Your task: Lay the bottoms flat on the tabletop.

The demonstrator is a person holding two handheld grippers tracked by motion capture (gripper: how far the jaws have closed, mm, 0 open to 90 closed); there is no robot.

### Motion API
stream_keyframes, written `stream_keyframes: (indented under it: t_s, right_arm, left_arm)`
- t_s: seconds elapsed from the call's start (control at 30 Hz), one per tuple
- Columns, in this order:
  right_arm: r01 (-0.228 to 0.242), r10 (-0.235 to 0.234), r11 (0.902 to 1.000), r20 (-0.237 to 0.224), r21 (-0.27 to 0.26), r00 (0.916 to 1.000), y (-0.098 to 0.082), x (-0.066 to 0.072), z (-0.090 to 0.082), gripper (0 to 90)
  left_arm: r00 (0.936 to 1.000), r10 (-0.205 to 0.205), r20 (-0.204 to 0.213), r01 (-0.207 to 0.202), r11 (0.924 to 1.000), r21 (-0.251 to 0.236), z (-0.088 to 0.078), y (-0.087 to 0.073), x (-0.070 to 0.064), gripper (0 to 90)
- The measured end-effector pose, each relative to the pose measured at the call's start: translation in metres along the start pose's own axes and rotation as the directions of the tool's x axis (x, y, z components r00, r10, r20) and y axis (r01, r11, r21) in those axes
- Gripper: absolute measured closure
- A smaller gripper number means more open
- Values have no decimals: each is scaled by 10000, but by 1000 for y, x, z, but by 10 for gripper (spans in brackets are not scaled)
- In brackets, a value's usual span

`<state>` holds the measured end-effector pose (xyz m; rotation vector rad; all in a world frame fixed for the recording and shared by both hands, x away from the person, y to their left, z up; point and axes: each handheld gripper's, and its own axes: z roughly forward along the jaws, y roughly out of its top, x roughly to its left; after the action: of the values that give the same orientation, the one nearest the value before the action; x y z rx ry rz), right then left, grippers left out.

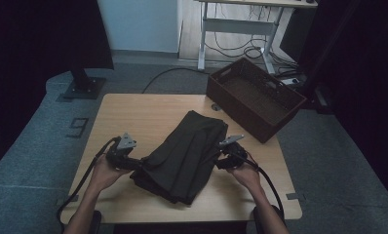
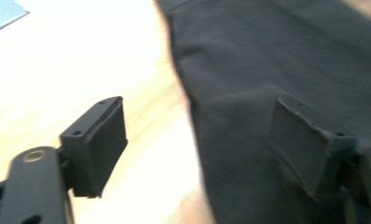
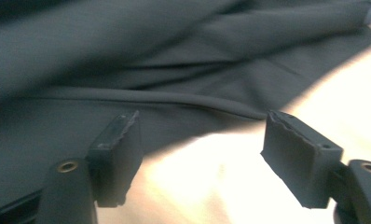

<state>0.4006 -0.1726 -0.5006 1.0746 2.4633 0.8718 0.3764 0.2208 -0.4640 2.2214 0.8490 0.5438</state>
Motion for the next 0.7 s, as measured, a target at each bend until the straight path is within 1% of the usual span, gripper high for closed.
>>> stream_keyframes:
  t_s: [0.07, 0.17, 0.2, 0.23, 0.3, 0.33, 0.4, 0.47, 0.5, 0.6, 0.7]
  right_arm:
    - [23, -32, 9998, -474, -178, 9989, -1, 13, 3, 257]
    - [108, -120, 9999, -891, -135, 9959, -4, 30, 13, 244]
    - [180, -183, 9998, -963, -38, 9952, -5, 34, 17, 245]
    - [335, -326, 9994, -932, 80, 9951, -7, 38, 21, 247]
    - [633, -608, 9974, -671, 351, 9959, -9, 43, 28, 254]
    - [672, -646, 9967, -540, 466, 9964, -11, 44, 30, 254]
    - [515, -495, 9977, -475, 435, 9976, -13, 44, 30, 264]
    - [478, -462, 9980, -401, 402, 9981, -14, 44, 29, 274]
    - [477, -462, 9981, -385, 399, 9982, -15, 43, 28, 281]
    - [210, -197, 9986, -266, 489, 9994, -19, 35, 25, 308]
    - [5, -2, 9983, -53, 581, 10000, -25, 23, 19, 327]
  left_arm:
    - [9998, -39, -184, 41, 9999, 97, 6, 3, 5, 166]
    - [9990, -142, -433, 147, 9998, 120, 9, 8, 10, 149]
    - [9989, -174, -435, 178, 9998, 95, 9, 10, 11, 149]
    - [9989, -169, -426, 173, 9998, 88, 9, 13, 11, 149]
    - [9990, -75, -443, 79, 9999, 82, 10, 18, 9, 148]
    - [9992, -12, -393, 16, 9999, 108, 11, 21, 7, 148]
    - [9992, 63, -398, -60, 9999, 90, 14, 27, 3, 148]
    - [9992, 180, -362, -176, 9998, 96, 18, 34, -1, 149]
    - [9994, 166, -311, -165, 9999, 28, 21, 38, -4, 149]
    - [9997, 165, -175, -166, 9998, -80, 27, 48, -10, 150]
    - [9997, 233, -35, -233, 9996, -146, 34, 57, -18, 152]
